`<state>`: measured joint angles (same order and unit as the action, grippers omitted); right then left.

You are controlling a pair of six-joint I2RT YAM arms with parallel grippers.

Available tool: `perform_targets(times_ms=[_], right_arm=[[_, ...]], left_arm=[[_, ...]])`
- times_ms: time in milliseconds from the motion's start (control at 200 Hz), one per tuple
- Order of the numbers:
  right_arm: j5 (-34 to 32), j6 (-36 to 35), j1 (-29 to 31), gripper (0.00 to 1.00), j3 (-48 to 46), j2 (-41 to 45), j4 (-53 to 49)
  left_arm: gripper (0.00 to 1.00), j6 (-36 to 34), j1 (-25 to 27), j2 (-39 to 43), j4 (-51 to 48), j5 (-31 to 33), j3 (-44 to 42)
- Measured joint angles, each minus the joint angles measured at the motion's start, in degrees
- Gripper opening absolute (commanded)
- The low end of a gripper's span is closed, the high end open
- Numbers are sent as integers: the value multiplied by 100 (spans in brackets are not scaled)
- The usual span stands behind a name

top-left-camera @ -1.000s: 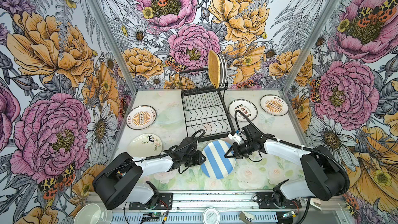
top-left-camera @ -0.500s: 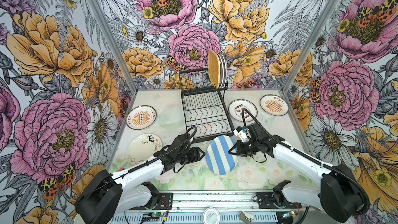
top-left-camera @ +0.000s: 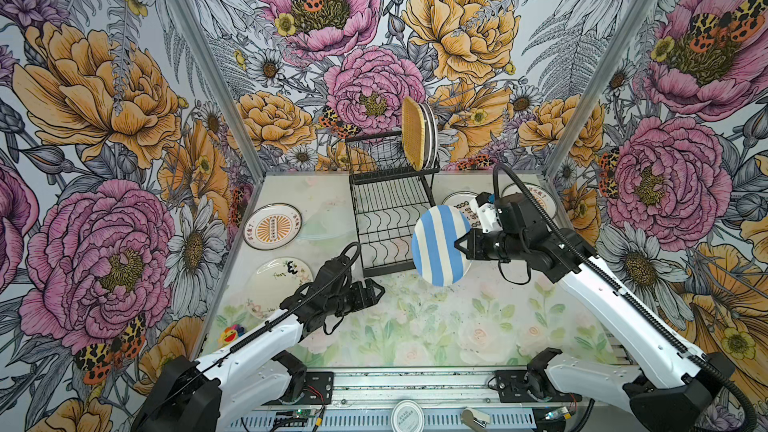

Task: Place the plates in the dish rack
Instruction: 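Lift the striped plate upright with the right gripper, then carry the upright striped plate over the rack and lower it into a slot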

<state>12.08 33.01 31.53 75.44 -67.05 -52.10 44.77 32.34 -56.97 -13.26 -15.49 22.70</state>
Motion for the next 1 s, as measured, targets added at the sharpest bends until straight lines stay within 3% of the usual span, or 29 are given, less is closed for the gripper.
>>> perform_targets(times_ms=[605, 1001], right_arm=[[-3189, -1550, 1095, 0, 4535, -2802, -402], [-4253, -2636, 1117, 0, 7132, -4830, -164]], left_arm=[[99, 28, 0, 138, 203, 94, -164], [99, 116, -4, 138, 323, 94, -214]])
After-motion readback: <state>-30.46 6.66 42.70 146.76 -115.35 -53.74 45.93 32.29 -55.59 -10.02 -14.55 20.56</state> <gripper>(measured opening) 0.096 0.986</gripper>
